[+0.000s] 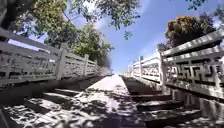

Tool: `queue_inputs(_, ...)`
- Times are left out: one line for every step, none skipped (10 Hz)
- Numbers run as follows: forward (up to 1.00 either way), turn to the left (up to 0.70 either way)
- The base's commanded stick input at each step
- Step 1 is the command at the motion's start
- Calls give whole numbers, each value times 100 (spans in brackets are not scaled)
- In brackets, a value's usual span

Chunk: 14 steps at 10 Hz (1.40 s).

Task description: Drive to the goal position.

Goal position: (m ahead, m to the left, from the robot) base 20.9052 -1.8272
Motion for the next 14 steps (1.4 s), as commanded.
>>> queue_inputs(45,0)
queue_inputs(45,0)
queue_inputs(45,0)
queue_inputs(45,0)
queue_inputs(45,0)
queue_inputs(45,0)
queue_inputs(45,0)
queue_inputs(45,0)
queue_inputs(45,0)
queue_inputs(45,0)
queue_inputs(45,0)
queue_inputs(45,0)
queue_inputs(45,0)
queue_inputs(45,0)
